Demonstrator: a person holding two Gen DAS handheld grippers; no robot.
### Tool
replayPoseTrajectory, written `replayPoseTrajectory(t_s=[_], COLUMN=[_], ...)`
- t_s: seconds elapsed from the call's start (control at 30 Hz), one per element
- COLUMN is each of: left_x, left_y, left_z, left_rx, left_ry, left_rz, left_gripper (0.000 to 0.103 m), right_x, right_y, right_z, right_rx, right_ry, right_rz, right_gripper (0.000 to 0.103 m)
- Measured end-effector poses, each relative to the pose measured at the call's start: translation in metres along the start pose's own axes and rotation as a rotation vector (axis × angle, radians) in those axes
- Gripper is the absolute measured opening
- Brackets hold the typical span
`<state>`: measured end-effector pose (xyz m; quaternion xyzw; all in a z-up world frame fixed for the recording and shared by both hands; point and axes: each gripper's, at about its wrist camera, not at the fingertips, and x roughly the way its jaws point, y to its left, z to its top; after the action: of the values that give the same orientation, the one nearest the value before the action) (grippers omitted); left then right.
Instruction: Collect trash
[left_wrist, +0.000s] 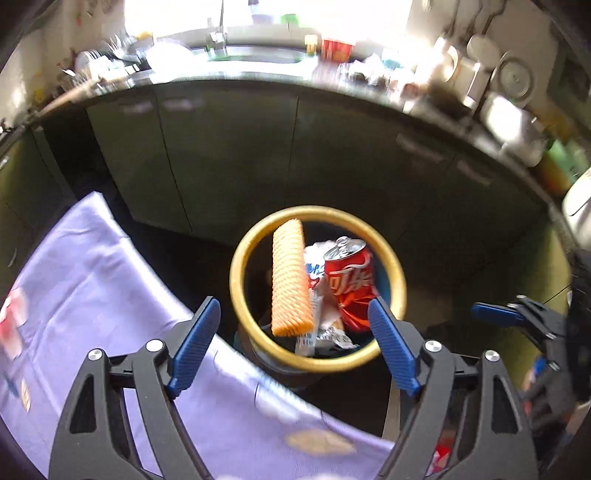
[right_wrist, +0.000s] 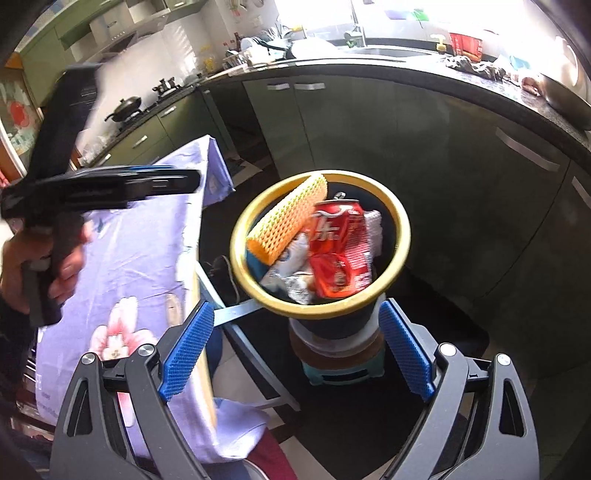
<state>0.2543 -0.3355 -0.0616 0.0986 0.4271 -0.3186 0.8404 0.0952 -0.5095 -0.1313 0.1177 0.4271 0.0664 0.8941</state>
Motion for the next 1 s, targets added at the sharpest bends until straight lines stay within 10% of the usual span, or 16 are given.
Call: replayPoseTrajectory(t_s=[0.4,0.63,1.0], left_x=[-0.207,-0.269,-0.306], left_y=[0.058,0.068,0.057], left_z=[-0.157,-0.238,-0.283], left_rx=[-0.284,-0.436,-0.454], left_ry=[-0.366,-0.432,-0.471], left_rz=[0.338,0.539,0.637], left_gripper=[0.096,0.096,0.096], right_x=[-0.043,-0.062,-0.081], right_y=[0.081,0.118,0.145], right_z=[-0.018,-0.031,-0.043], right_rx=[-0.157,-0.233,-0.297], right_ry=[-0.127,-0.198,-0.245], right_rz=[0.021,-0.032,-0.048], right_gripper=[0.094,0.095,0.097])
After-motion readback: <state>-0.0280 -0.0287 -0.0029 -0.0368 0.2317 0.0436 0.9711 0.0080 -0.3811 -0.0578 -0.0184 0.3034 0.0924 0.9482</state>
